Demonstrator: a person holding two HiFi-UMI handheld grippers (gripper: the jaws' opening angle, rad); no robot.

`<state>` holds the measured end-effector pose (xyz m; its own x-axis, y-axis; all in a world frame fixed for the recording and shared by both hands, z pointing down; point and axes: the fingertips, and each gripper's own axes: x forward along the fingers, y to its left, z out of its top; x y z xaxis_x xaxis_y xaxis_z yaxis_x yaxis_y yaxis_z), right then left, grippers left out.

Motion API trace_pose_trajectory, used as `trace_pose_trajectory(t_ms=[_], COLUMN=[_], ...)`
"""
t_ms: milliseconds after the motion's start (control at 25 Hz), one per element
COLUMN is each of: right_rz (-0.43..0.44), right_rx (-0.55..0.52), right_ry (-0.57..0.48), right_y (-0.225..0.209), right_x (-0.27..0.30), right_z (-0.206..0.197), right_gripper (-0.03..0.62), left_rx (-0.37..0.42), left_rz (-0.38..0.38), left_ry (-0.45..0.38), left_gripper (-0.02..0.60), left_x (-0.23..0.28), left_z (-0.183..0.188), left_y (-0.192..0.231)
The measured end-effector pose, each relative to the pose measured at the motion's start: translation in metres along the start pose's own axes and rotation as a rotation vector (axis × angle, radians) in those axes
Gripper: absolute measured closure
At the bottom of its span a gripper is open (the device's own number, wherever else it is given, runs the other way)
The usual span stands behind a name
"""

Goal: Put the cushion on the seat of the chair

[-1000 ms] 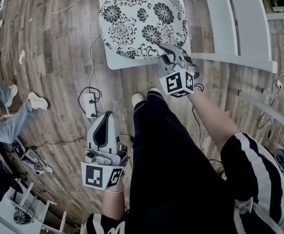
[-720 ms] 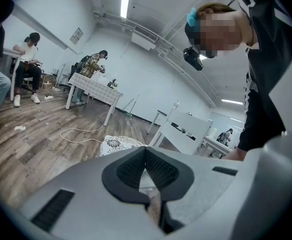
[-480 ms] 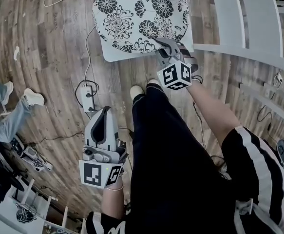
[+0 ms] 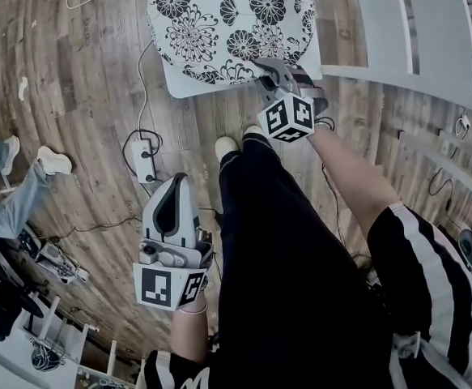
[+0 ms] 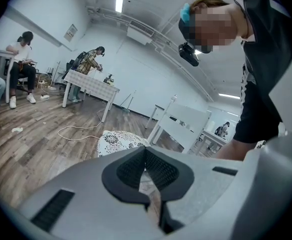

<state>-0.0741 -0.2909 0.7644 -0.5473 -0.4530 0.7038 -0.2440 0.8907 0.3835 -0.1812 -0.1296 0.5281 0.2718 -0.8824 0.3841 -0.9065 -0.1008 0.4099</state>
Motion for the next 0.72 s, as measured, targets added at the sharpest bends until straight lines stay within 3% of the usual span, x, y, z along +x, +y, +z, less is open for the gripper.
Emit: trace_pose_trajectory(t_ms=[360, 720], right_rz=[0.038, 0.134], right_rx=[-0.024, -0.028], right_ry=[0.034, 0.104], right_y=[0.004, 0.011], right_x=[0.008, 0.021], right_z=[-0.006, -0.017], right_gripper=[0.562, 0.562], left_rx=[0.011, -0.002], left_rz=[-0.003, -0.018], left_ry=[0.005, 0.019], left_gripper=[0.578, 0.578], left_x=[0.003, 0.005], left_z=[0.000, -0.002], left_y=[0.002, -0.001])
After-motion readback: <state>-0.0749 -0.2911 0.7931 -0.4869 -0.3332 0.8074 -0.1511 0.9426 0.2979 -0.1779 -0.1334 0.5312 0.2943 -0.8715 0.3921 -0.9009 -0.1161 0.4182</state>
